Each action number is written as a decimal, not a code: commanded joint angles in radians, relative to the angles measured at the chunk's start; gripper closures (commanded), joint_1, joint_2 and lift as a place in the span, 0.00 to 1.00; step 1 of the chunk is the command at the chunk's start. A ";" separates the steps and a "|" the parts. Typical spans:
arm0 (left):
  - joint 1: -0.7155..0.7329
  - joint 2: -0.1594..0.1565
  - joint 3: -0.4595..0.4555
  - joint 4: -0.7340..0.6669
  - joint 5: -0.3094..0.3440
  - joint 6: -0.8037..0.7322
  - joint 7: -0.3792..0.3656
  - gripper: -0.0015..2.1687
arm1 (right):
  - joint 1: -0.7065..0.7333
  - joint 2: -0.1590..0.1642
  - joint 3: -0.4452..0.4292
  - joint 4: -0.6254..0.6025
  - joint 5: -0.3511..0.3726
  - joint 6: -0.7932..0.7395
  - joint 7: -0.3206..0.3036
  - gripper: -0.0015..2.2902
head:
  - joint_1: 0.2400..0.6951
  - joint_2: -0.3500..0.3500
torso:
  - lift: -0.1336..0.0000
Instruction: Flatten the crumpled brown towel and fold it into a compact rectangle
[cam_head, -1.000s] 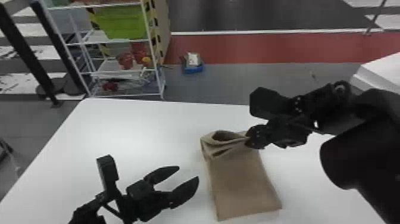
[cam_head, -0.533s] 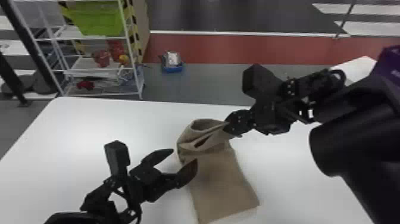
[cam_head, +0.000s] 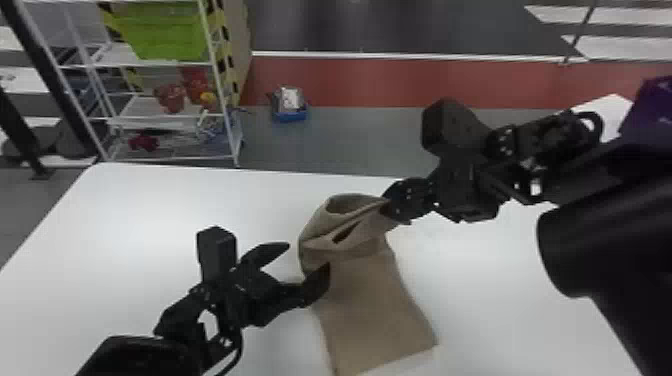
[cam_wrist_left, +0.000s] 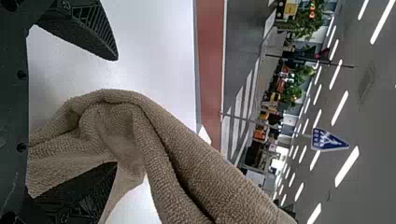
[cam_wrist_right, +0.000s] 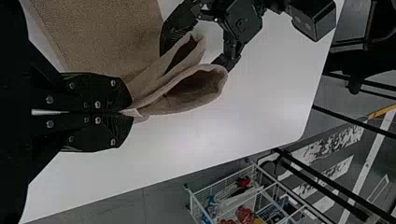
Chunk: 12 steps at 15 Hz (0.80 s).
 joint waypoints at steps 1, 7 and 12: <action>-0.001 -0.003 -0.003 -0.004 -0.004 0.040 -0.016 0.04 | -0.009 0.001 -0.001 0.000 0.000 0.001 0.005 0.57 | 1.00 0.46 | 0.07; -0.037 -0.003 -0.020 0.029 -0.070 0.065 0.031 0.04 | 0.005 -0.005 -0.012 -0.020 -0.015 0.001 0.005 0.57 | 1.00 0.46 | 0.07; -0.037 -0.003 -0.017 0.009 -0.060 0.083 0.024 0.04 | 0.022 -0.018 -0.024 -0.040 -0.018 0.001 0.005 0.57 | 1.00 0.47 | 0.07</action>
